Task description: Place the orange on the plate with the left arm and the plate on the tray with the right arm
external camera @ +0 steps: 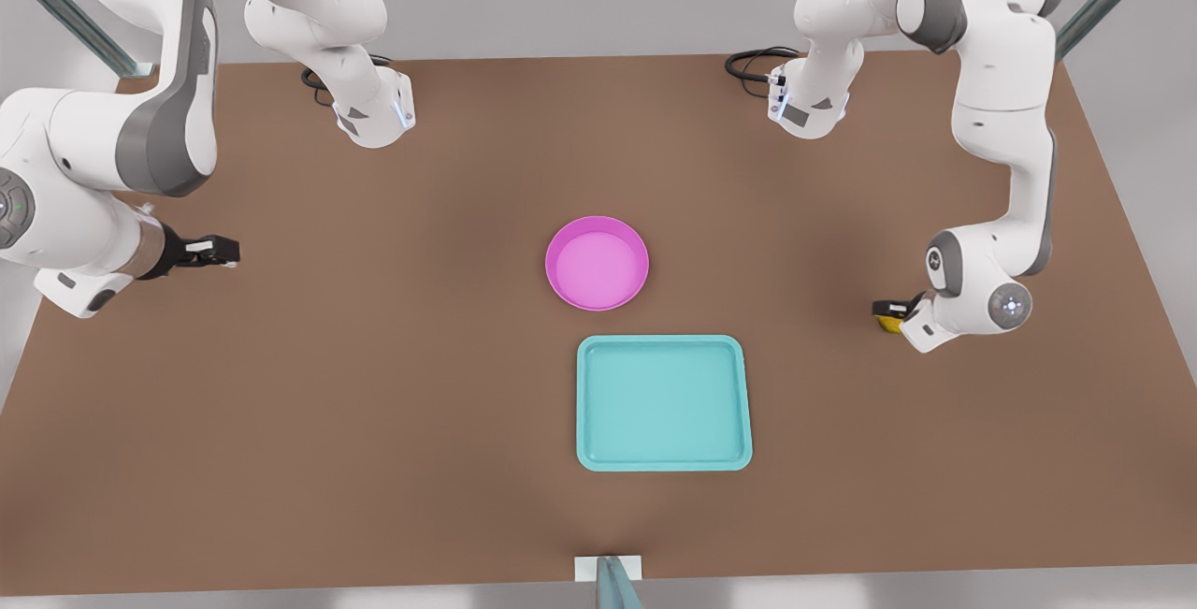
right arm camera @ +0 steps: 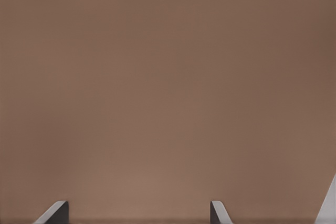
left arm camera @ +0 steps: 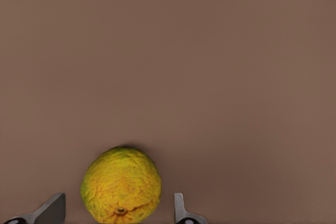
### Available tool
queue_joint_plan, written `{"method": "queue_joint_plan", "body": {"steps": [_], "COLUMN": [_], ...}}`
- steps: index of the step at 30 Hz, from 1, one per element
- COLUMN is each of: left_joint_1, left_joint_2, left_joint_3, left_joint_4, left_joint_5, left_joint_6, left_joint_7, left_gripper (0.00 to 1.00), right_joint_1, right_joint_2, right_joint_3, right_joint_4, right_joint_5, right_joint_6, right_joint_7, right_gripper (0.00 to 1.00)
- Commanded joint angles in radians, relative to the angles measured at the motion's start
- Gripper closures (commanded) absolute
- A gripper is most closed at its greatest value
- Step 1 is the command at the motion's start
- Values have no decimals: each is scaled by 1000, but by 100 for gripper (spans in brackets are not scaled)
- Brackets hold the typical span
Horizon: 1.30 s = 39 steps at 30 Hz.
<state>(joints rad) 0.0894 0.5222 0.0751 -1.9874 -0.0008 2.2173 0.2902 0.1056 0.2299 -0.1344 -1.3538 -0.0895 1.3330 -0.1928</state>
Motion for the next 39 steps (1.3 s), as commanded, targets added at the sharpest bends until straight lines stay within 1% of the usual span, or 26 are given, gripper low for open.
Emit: {"method": "queue_joint_plan", "body": {"steps": [1,11,12,13,15,18,19,22,23,25,26,27,28,29,30,33,34,35,37,38,39], "left_joint_1": [0,1,1,1,0,0,-2,-27,-59,-218,-348,-465,-556,-654,-738,-840,-853,-856,-856,-866,-869], "left_joint_2": [6,53,52,52,52,41,25,-8,-21,-34,-4,24,85,188,231,248,262,289,311,321,331], "left_joint_3": [-1,-2,-1,0,0,0,0,-1,-3,-3,-3,-3,-11,-17,-17,-83,-94,-117,-156,-156,-156], "left_joint_4": [1,9,10,10,10,10,10,13,65,246,392,453,519,668,739,760,782,800,802,800,794], "left_joint_5": [1,-1,-1,-1,1,1,2,4,4,4,1,-5,-86,-168,-170,-174,-176,-176,-176,-173,-173], "left_joint_6": [12,56,56,56,56,41,35,16,-76,-361,-522,-545,-545,-544,-535,-528,-518,-436,-423,-423,-421], "left_joint_7": [18,20,20,21,21,20,-12,-68,-101,-279,-394,-561,-716,-881,-942,-1135,-1180,-1238,-1269,-1267,-1263], "left_gripper": [0,0,16,24,27,36,41,41,41,40,40,40,40,40,40,39,39,39,38,38,34], "right_joint_1": [0,0,0,0,0,0,0,0,0,0,0,0,0,0,0,0,0,0,0,0,0], "right_joint_2": [0,9,11,11,11,12,12,17,17,19,19,19,19,19,20,22,23,25,25,25,25], "right_joint_3": [-2,-8,-10,-10,-13,-14,-16,-16,-16,-19,-19,-19,-21,-21,-21,-21,-21,-21,-21,-21,-21], "right_joint_4": [1,1,1,1,1,-1,-1,1,1,1,1,-1,-1,-1,-1,-2,-1,-1,-1,-1,-1], "right_joint_5": [0,0,0,0,0,0,0,0,0,0,0,0,0,0,0,0,0,0,0,0,0], "right_joint_6": [-1,-1,0,0,-1,-1,0,0,0,0,-1,-1,-3,-1,-1,-1,0,0,0,0,0], "right_joint_7": [-11,-11,-11,-11,-13,-14,-14,-14,-16,-17,-17,-16,-16,-16,-16,-14,-14,-14,-14,-14,-14], "right_gripper": [0,0,0,0,0,0,0,0,0,0,0,0,0,0,0,0,0,0,0,0,0]}}
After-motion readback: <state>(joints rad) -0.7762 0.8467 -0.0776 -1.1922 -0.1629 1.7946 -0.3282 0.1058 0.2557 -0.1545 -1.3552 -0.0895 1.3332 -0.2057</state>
